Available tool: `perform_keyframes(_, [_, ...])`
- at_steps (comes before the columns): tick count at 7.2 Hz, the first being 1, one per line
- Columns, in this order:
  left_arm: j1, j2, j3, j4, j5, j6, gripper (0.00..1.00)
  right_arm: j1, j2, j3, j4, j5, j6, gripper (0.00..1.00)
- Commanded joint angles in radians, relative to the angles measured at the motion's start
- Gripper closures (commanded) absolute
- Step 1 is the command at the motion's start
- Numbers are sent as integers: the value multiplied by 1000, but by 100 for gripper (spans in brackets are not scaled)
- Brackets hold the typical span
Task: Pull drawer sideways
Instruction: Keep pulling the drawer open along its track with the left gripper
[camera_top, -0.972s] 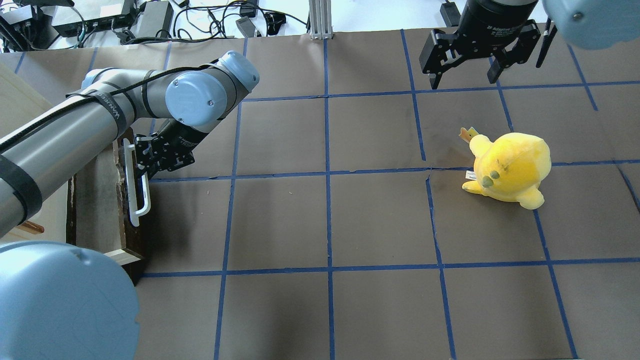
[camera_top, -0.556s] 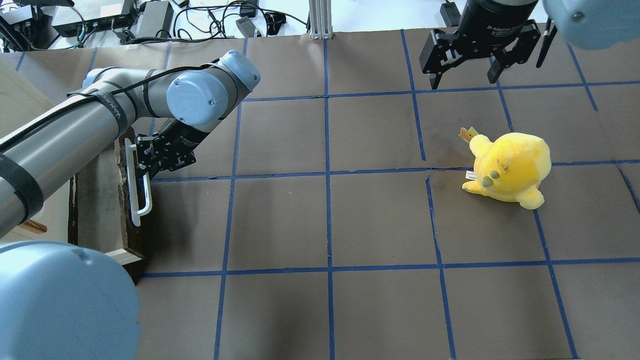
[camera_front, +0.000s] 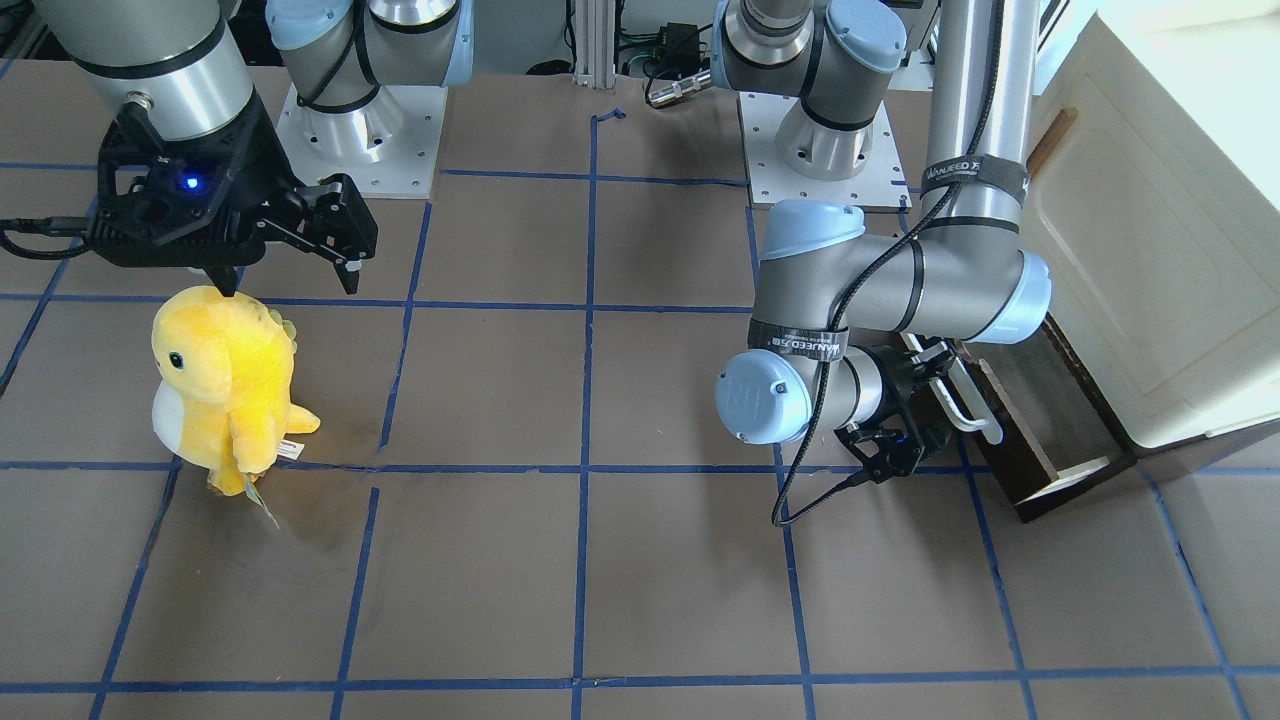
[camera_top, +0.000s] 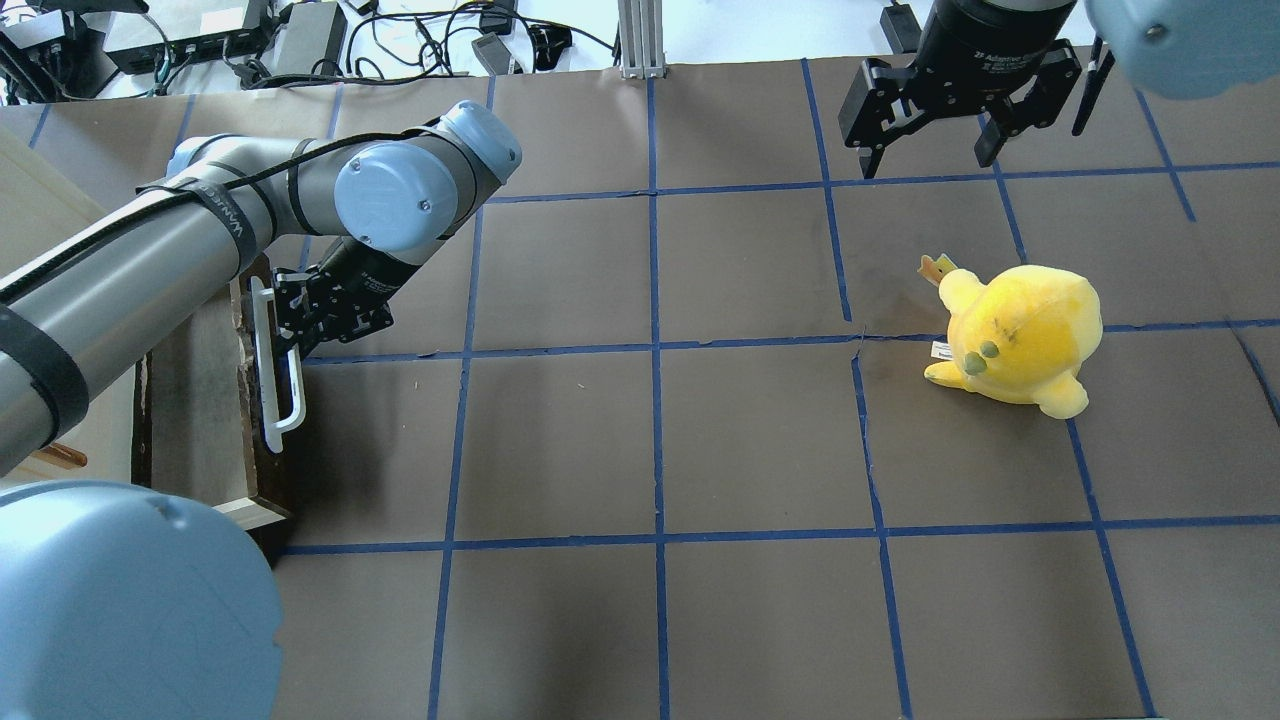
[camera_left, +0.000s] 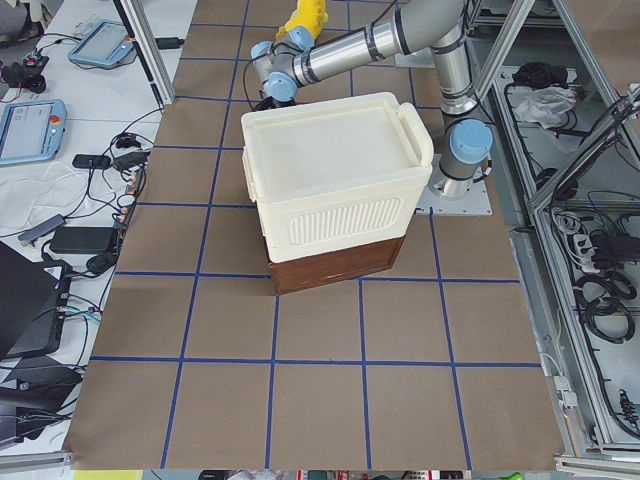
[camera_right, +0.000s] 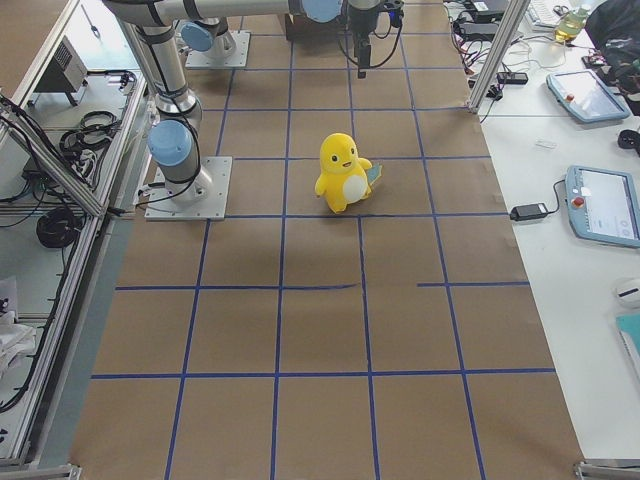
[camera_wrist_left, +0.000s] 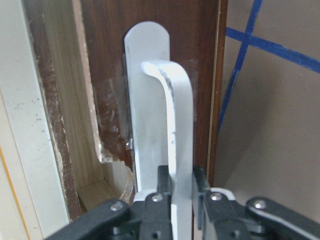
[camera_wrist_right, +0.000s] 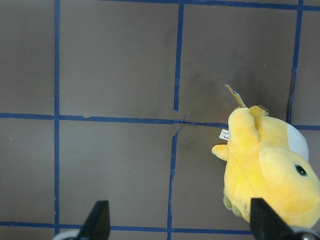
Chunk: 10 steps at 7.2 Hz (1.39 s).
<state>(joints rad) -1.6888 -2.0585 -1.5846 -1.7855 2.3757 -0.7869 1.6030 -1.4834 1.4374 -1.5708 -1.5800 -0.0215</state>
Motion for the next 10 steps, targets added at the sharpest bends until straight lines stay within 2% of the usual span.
perform_keyframes(1, [0,0,2,1,-4,0,89,0,0,0,0,0,0,0])
perform_keyframes(9, [-37,-11,41,0,-56,2,89,0,0,0,0,0,0,0])
perform_keyframes(10, [-35,-9,38,0,-53,0,80,0,0,0,0,0,0,0])
